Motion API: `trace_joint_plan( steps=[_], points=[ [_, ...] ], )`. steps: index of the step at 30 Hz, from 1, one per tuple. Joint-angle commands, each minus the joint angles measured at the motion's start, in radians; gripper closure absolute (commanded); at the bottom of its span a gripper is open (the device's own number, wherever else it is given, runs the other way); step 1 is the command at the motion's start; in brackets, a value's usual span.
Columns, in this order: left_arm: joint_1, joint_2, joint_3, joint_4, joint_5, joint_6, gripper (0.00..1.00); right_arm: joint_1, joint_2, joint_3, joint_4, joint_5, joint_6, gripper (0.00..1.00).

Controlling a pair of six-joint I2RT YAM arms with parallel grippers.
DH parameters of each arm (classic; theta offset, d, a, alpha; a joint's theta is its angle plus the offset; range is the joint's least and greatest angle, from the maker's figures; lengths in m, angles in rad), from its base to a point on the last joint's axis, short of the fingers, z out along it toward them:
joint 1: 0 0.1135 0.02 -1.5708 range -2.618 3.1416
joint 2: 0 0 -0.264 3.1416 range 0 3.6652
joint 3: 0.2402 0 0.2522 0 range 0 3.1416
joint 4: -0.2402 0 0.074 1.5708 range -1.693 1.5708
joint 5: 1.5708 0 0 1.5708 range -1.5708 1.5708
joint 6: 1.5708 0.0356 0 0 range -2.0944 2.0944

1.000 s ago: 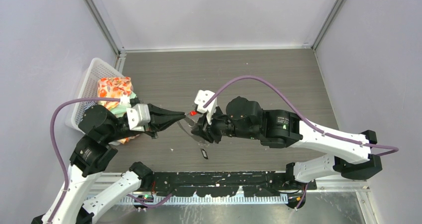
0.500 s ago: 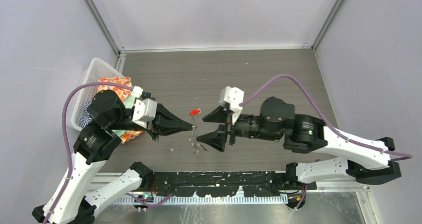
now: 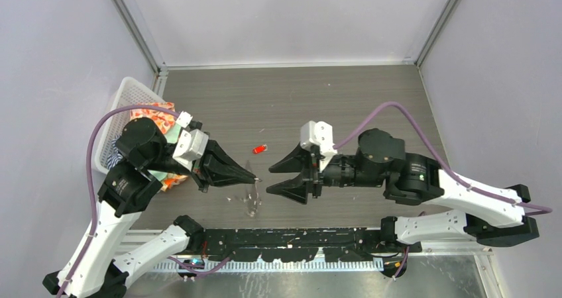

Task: Put the keys on the keyring

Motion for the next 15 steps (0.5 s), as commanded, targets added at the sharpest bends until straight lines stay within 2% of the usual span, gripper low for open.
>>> trace_joint_plan(
  steps=[1, 7, 15],
  points=[
    [0.0, -0.009, 0.016, 0.107, -0.006, -0.078, 1.0, 0.006, 0.036, 0.001, 0.067, -0.027, -0.01, 0.52],
    [-0.001, -0.016, 0.009, 0.107, 0.005, -0.079, 1.0, 0.007, 0.028, -0.032, 0.135, 0.007, -0.006, 0.61],
    [-0.001, -0.016, 0.006, 0.109, 0.031, -0.079, 1.0, 0.006, 0.037, -0.038, 0.15, 0.007, 0.01, 0.58]
  ],
)
